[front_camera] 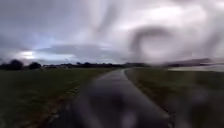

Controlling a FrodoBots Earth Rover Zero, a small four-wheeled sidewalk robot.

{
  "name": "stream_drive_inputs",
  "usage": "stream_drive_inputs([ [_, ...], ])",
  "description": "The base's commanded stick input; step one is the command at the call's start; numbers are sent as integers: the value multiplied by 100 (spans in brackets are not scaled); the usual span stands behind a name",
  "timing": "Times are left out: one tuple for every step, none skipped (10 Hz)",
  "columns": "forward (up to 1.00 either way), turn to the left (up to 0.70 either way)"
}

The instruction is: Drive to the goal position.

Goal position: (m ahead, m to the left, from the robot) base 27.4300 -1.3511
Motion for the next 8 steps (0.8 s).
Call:
stream_drive_inputs([
  [70,0],
  [70,0],
  [70,0],
  [70,0],
  [70,0],
  [70,0],
  [70,0],
  [70,0],
])
